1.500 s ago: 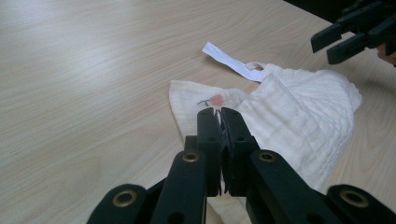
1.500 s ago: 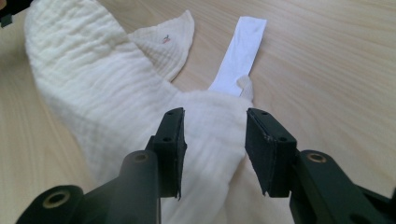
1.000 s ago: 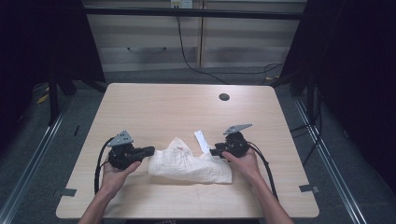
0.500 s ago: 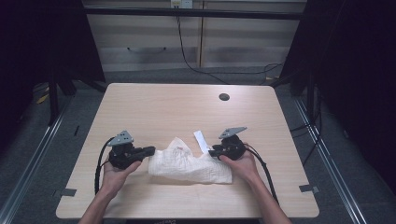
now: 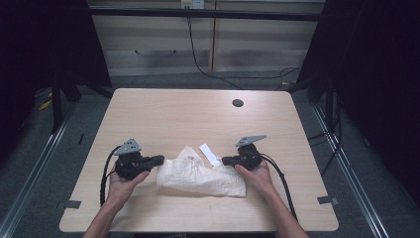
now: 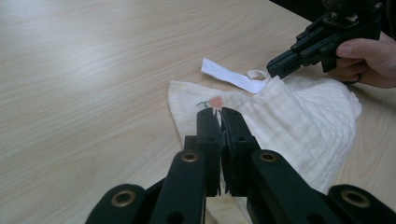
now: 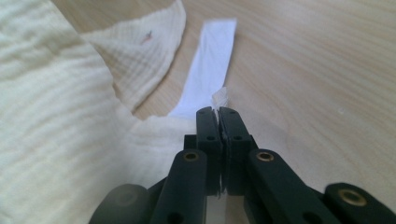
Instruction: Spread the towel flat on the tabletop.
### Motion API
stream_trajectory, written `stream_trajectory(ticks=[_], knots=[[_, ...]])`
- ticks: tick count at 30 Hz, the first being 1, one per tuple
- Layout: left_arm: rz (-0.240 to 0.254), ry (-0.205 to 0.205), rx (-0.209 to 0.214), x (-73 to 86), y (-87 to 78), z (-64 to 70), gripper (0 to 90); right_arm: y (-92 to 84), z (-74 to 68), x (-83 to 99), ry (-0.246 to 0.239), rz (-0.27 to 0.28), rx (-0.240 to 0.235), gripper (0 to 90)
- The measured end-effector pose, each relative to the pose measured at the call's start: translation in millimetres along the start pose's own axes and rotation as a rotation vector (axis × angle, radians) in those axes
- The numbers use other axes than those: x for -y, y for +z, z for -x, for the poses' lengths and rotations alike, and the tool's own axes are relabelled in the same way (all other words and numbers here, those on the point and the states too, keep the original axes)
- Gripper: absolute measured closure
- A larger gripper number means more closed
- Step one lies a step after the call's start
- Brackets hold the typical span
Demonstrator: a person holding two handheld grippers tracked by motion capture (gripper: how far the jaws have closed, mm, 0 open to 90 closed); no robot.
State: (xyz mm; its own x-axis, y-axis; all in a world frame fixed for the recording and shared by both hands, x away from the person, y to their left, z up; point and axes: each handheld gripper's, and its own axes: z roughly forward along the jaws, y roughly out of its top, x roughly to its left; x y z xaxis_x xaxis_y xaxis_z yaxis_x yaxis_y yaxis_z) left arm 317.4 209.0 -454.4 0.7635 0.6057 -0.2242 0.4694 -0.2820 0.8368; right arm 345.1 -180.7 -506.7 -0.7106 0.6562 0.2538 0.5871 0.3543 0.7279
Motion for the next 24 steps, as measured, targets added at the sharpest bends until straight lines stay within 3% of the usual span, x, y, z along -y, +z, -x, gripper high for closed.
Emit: stream_trajectory(ticks=[4,10,21,24], knots=[[0.008,-0.011,0.004,-1.2,-1.9,-1.8,87.3,-9.6,2.9,-4.6,0.038,0.04,-0.028,88.1],[0.014,-0.007,-0.004,-4.7,-6.3,0.1,87.4,-29.3,2.5,-16.0,0.041,0.095,-0.045,88.1],[0.061,-0.005,-0.017,-12.5,-19.8,-0.6,87.5,-70.8,-3.0,-35.9,0.028,0.155,-0.023,88.2],[0.069,0.015,-0.021,-23.0,-26.9,0.3,87.6,-85.2,-4.5,-41.9,0.024,0.194,-0.019,88.2]])
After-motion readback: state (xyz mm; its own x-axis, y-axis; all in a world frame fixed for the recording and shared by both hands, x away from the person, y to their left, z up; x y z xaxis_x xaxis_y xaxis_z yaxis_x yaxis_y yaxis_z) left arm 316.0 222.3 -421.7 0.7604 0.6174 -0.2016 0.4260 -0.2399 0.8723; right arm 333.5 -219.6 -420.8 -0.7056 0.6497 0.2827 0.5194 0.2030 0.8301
